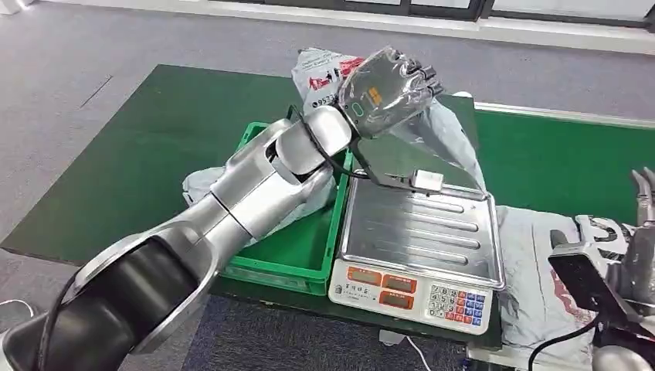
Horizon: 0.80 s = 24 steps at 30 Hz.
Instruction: Moved the parcel from conveyor to table for the left to box.
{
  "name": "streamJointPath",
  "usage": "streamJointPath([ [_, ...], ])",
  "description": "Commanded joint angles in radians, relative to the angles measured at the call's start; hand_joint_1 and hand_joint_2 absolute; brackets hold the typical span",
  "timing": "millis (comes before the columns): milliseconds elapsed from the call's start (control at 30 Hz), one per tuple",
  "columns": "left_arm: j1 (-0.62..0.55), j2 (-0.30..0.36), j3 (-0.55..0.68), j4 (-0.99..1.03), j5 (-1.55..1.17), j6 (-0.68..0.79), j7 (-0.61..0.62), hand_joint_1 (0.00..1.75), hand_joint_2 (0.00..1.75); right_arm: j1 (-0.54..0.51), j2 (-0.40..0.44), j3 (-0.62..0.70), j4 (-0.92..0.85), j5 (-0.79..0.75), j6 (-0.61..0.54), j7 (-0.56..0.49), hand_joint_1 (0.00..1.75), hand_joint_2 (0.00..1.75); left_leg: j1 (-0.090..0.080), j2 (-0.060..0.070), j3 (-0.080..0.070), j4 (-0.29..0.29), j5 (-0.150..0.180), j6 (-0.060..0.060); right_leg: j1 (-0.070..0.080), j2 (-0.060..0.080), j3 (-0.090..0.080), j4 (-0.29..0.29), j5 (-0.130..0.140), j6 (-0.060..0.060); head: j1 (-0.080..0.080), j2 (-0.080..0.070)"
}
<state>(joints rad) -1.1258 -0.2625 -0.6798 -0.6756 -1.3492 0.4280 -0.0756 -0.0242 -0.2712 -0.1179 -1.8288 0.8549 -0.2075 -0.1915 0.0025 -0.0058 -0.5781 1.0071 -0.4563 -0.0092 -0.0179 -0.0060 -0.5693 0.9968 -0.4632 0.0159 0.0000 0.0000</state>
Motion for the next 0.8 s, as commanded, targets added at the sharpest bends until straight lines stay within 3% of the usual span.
streamJointPath([
  [33, -0.06, 0.106, 0.141, 0.117, -0.079, -0.039, 0.052, 1.75, 1.75, -0.086, 0.09, -0.03, 0.026, 0.066, 0.044, 0.018, 0.0, 1.75, 0.0, 0.006, 0.0, 0.0, 0.0, -0.001, 0.001, 0.006, -0.002, 0.001, 0.002, -0.001, 0.0, 0.0],
  [367, 0.122, 0.234, 0.294, -0.056, -0.169, -0.065, 0.096, 1.75, 1.75, -0.071, 0.107, -0.096, 0.032, 0.105, 0.057, -0.007, 0.0, 1.75, 0.0, 0.005, 0.003, -0.002, 0.001, -0.002, 0.0, 0.005, -0.001, 0.001, 0.001, -0.001, 0.0, 0.0],
  [567, 0.338, 0.307, 0.385, -0.296, -0.141, -0.08, 0.08, 1.75, 1.75, -0.029, 0.109, -0.154, 0.007, 0.092, 0.064, -0.02, 0.0, 1.75, 0.0, 0.004, 0.003, -0.003, 0.001, -0.002, 0.0, 0.005, -0.001, 0.0, 0.001, -0.001, 0.0, 0.0],
  [800, 0.337, 0.299, 0.387, -0.312, -0.147, -0.097, 0.077, 1.75, 1.75, -0.031, 0.113, -0.154, 0.005, 0.093, 0.067, -0.023, 0.0, 1.75, 0.001, 0.003, -0.001, 0.0, 0.001, -0.002, 0.001, 0.004, -0.004, 0.002, 0.001, -0.001, 0.0, 0.0],
])
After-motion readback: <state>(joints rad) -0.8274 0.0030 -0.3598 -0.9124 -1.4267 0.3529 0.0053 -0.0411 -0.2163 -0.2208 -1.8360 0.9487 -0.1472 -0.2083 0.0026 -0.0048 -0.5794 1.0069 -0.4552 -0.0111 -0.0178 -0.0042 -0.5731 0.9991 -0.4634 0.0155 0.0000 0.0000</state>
